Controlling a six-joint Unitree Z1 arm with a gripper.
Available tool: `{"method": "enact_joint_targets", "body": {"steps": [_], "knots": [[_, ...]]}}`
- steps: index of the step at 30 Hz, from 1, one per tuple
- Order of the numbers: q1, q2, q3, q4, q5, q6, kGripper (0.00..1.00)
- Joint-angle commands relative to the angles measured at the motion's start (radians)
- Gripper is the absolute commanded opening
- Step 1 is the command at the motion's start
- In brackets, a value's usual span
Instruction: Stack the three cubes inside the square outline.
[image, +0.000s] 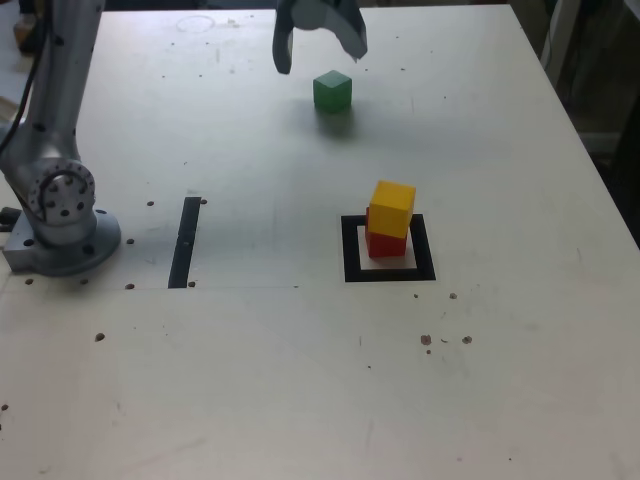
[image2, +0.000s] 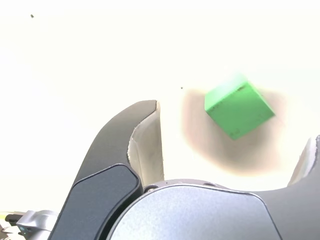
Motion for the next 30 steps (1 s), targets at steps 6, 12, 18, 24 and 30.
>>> {"method": "enact_joint_targets", "body": {"steps": [6, 12, 18, 24, 30], "knots": [[-0.001, 0.036, 0.006, -0.037, -0.021, 0.005, 0.99], [-0.003, 0.065, 0.002, -0.061, -0.028, 0.011, 0.99], [-0.004, 0.098, 0.032, -0.11, -0.025, 0.018, 0.97], [-0.004, 0.093, 0.053, -0.144, -0.029, 0.018, 0.9], [-0.01, 0.087, 0.056, -0.159, -0.04, 0.025, 0.86]]}}
